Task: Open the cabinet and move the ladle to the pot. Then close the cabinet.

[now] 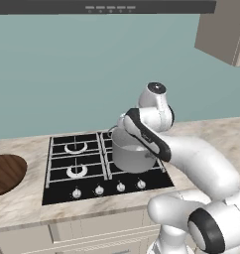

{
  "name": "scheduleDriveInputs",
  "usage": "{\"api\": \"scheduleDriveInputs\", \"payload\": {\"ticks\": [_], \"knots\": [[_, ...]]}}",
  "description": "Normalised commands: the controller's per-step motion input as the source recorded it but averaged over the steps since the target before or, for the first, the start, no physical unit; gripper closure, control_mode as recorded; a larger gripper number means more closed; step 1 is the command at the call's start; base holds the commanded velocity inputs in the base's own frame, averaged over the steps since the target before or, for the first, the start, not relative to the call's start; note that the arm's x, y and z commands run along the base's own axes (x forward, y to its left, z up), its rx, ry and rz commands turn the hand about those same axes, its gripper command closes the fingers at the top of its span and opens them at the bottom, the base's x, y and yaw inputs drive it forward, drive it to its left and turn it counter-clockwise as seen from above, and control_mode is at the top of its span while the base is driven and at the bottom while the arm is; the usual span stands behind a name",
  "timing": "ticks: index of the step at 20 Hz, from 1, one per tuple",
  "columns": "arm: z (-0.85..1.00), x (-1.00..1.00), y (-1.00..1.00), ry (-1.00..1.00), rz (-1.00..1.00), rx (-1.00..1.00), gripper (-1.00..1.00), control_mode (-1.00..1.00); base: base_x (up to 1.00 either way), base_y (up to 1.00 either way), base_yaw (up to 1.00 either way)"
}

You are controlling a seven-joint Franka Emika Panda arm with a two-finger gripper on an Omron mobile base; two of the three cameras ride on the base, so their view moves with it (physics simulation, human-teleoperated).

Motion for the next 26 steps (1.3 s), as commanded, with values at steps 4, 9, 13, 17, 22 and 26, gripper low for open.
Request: {"api": "scheduleDriveInputs", "payload": {"ticks": [4, 9, 13, 17, 22, 26], "knots": [[0.75, -0.9, 0.0, 0.0, 0.0, 0.03, -1.0, -1.0, 0.0, 0.0, 0.0], [0.71, -1.0, 0.0, -0.06, 0.0, 0.0, -1.0, -1.0, 0.0, 0.0, 0.0], [0.78, -1.0, -0.18, -0.06, 0.0, 0.0, -1.0, -1.0, 0.0, 0.0, 0.0], [0.57, -0.99, -0.46, -0.01, -0.01, 0.0, -1.0, -1.0, 0.0, 0.0, 0.0], [0.37, -0.72, -0.5, 0.0, 0.0, 0.0, -1.0, -1.0, 0.0, 0.0, 0.0], [0.16, -0.7, -0.34, 0.0, 0.0, 0.0, -1.0, -1.0, 0.0, 0.0, 0.0]]}}
